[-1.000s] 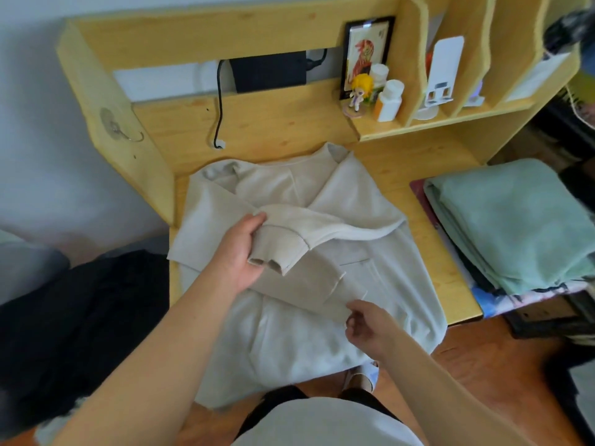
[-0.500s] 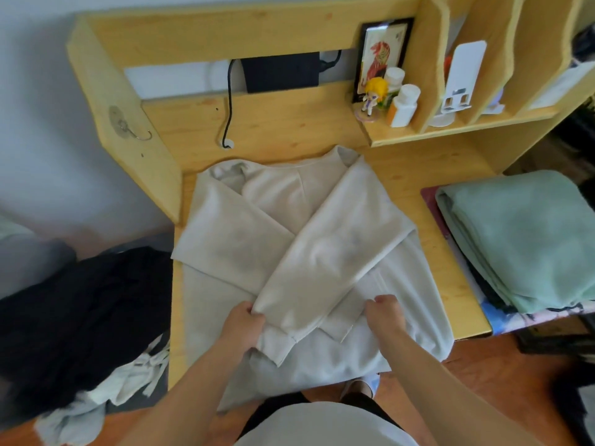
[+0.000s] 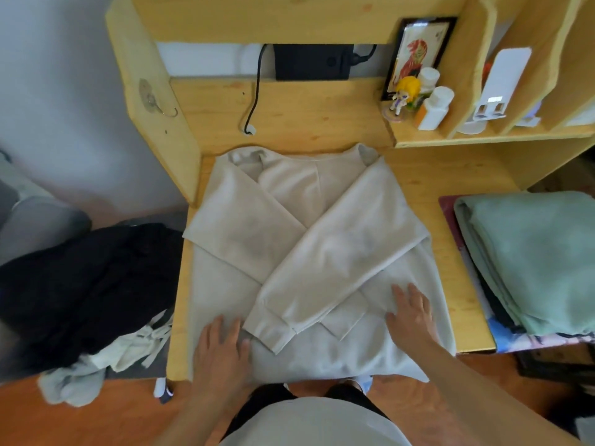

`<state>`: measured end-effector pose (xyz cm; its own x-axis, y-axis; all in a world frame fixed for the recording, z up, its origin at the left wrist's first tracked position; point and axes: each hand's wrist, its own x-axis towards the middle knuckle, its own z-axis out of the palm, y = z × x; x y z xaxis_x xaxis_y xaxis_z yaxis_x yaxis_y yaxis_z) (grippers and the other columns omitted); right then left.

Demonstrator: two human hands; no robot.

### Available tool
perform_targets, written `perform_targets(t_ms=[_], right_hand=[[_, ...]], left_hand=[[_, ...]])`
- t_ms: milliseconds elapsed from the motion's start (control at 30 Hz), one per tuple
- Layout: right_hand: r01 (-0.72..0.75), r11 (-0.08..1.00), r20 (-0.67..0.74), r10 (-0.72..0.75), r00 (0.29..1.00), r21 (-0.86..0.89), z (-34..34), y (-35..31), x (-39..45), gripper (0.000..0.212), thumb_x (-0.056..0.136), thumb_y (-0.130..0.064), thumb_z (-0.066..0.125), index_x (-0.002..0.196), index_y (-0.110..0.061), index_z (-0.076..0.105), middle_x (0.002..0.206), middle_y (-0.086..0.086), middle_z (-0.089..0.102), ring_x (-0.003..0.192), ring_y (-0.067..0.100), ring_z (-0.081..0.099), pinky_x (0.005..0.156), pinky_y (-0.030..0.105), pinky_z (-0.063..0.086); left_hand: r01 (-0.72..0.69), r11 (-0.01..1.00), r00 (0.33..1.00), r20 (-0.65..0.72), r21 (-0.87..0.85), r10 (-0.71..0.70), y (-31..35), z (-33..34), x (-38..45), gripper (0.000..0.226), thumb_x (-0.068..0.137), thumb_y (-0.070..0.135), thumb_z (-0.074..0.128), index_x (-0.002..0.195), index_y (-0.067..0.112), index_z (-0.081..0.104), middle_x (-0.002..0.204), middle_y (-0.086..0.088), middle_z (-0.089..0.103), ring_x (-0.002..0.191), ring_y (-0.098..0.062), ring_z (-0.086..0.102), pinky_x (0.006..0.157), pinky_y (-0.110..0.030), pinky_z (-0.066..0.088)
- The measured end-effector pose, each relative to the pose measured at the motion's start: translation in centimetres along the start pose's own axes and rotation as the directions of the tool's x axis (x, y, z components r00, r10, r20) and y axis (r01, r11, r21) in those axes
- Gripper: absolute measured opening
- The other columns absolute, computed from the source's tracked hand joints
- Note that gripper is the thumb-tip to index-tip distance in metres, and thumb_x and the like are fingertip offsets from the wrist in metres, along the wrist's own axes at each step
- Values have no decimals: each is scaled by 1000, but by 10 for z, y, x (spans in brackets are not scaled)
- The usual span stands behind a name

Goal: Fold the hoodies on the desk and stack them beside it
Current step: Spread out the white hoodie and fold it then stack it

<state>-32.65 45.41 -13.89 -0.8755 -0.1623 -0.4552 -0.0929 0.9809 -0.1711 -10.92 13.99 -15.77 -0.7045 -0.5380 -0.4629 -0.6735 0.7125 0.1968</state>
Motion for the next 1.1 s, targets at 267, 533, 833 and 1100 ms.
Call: perform_targets(t_ms=[267,533,833,1100], right_hand=[[290,957,-128,-289,949,-16,-26,-51,42,60,99,-23,54,154,-15,33,163,16,19,148,37,22,117,48,32],[246,942,-62,-266,962,-230,-30,-10,143,70,97,-50,17,159,-21,28,166,11,21,150,39,22,116,57,28],[212,927,-79,-247,966,-309,-45,43,159,66,98,-39,16,161,-20,20,168,7,16,153,34,19,120,52,25],[167,943,-66,-193,979,-287,-48,55,157,71,88,-42,-3,157,-28,-15,167,-4,-15,156,21,-8,125,46,4]], left_hand=[[-335,942,919,-225,-12,324,70,-44,62,47,102,23,51,148,15,50,154,-17,44,141,-39,41,114,-48,39],[-491,847,855,-73,206,513,178,-80,195,59,102,46,19,156,28,37,162,-9,35,149,-31,33,117,-46,34],[-249,917,969,68,313,239,157,-99,226,57,105,53,27,159,39,19,171,5,7,157,-23,7,120,-51,26],[-140,881,988,0,453,157,179,-103,217,50,105,47,26,146,25,43,156,-4,39,146,-30,30,112,-55,31]])
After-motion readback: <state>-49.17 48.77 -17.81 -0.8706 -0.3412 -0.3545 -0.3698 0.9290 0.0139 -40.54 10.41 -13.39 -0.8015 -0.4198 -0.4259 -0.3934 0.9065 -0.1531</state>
